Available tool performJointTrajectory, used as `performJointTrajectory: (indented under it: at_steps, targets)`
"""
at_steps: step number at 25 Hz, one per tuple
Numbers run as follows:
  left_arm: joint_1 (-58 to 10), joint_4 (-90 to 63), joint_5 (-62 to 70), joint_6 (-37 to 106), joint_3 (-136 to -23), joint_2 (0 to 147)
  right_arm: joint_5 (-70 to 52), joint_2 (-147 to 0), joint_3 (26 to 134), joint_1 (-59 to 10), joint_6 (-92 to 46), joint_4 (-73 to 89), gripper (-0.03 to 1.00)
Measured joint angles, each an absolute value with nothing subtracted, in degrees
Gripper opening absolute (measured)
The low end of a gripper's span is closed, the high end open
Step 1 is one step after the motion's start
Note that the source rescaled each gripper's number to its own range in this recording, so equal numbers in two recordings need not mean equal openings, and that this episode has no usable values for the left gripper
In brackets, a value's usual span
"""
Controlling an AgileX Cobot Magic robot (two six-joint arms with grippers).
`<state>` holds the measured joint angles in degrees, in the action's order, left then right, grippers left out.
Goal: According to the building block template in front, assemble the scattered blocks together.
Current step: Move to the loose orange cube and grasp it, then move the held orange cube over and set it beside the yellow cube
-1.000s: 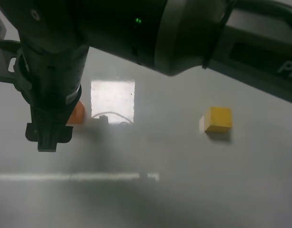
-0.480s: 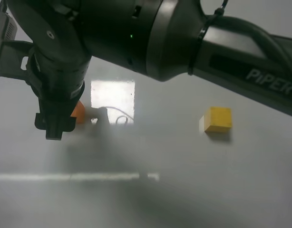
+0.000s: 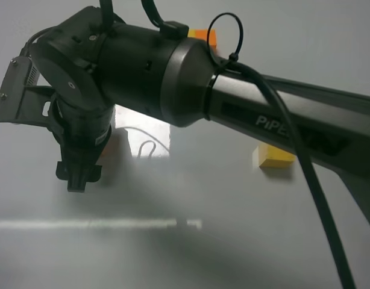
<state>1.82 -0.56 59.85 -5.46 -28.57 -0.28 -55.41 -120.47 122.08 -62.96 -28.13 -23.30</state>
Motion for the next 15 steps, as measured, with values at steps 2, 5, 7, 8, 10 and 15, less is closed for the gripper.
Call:
performJointTrajectory:
  at_steps: [2, 5, 7, 8, 10, 15]
  targets:
    - [1.82, -0.56, 59.85, -5.46, -28.57, -0.28, -55.41, -120.47, 122.13, -62.78, -28.03, -22.96, 0.79]
    - [1.82, -0.56, 59.85, -5.46, -28.57, -0.28, -55.52, -120.47, 122.13, -62.67, -28.03, -22.12, 0.68]
    - [1.82, -0.56, 59.85, -5.46, -28.57, -0.28, -55.59, -120.47, 122.13, -62.61, -28.03, -21.64, 0.54]
    - [1.82, -0.56, 59.85, -5.46, -28.57, -0.28, -55.58, -120.47, 122.13, -62.61, -28.03, -21.64, 0.42]
    - [1.82, -0.56, 59.85, -5.46, -28.57, -0.28, -55.46, -120.47, 122.13, -62.49, -28.03, -21.76, 0.13]
    - [1.82, -0.56, 59.85, -5.46, -28.57, -0.28, -55.54, -120.14, 122.13, -62.41, -28.27, -22.11, 0.01]
